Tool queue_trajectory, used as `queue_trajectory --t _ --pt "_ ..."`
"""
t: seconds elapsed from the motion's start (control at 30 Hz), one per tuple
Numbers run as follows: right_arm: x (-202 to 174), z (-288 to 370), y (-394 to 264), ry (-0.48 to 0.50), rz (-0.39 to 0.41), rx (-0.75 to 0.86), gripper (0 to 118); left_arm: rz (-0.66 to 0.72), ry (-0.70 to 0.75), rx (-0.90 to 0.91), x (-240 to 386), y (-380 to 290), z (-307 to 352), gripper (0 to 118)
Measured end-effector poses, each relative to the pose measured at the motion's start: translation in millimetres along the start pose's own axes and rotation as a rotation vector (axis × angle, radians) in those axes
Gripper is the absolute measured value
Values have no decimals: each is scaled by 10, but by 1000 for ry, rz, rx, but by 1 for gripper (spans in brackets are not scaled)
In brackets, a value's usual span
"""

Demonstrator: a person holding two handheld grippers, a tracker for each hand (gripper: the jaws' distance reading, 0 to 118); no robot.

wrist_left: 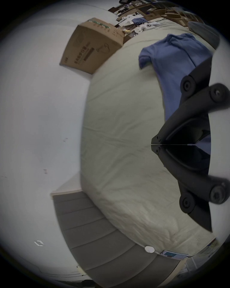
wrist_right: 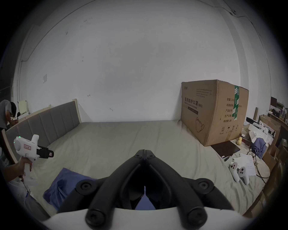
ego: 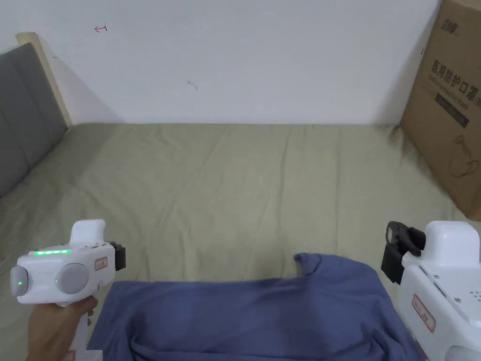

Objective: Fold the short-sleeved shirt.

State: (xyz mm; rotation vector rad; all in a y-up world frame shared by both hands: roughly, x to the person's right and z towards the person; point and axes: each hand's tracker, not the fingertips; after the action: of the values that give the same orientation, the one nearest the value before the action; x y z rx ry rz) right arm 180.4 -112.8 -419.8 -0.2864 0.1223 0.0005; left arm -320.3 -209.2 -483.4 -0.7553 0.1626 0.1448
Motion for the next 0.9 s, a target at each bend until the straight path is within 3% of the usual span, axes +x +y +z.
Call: queue_trajectory --t 0.03,0.07,0.1,0.13,0.17,0.43,0.53,0.6,0.63,0.67,0.7,0.73,0.9 --pt "18 -71 -26 -2 3 -13 0 6 13 -61 -42 11 -153 6" --pt "40 -141 -53 -4 4 -24 0 18 24 -123 -63 11 -283 20" --pt "59 -192 -79 -6 4 -32 0 26 32 -172 -92 7 -410 53" --pt "83 -253 -105 -14 3 -44 0 50 32 -206 -135 -21 -530 75" --pt "113 -315 -129 -16 -2 -57 0 72 36 -227 -173 -50 -635 86" --pt "256 -618 -320 -46 -30 -125 0 84 69 -307 -295 -221 -1075 94" --pt "255 -666 -376 -49 -33 -145 0 74 68 -343 -272 -280 -1195 88" --pt "255 -693 -405 -50 -27 -158 0 56 75 -348 -205 -332 -1203 61" --pt "256 -698 -418 -50 -21 -165 0 33 63 -358 -176 -357 -1219 58" --pt "263 -713 -429 -50 -18 -172 0 12 78 -348 -130 -362 -1197 47" --pt "277 -728 -436 -49 -18 -178 0 0 68 -331 -105 -347 -1170 16" --pt "296 -752 -445 -48 -19 -183 0 -8 46 -316 -126 -342 -1155 2" --pt "469 -1080 -527 -52 -38 -265 0 -22 6 -218 -37 -295 -936 2"
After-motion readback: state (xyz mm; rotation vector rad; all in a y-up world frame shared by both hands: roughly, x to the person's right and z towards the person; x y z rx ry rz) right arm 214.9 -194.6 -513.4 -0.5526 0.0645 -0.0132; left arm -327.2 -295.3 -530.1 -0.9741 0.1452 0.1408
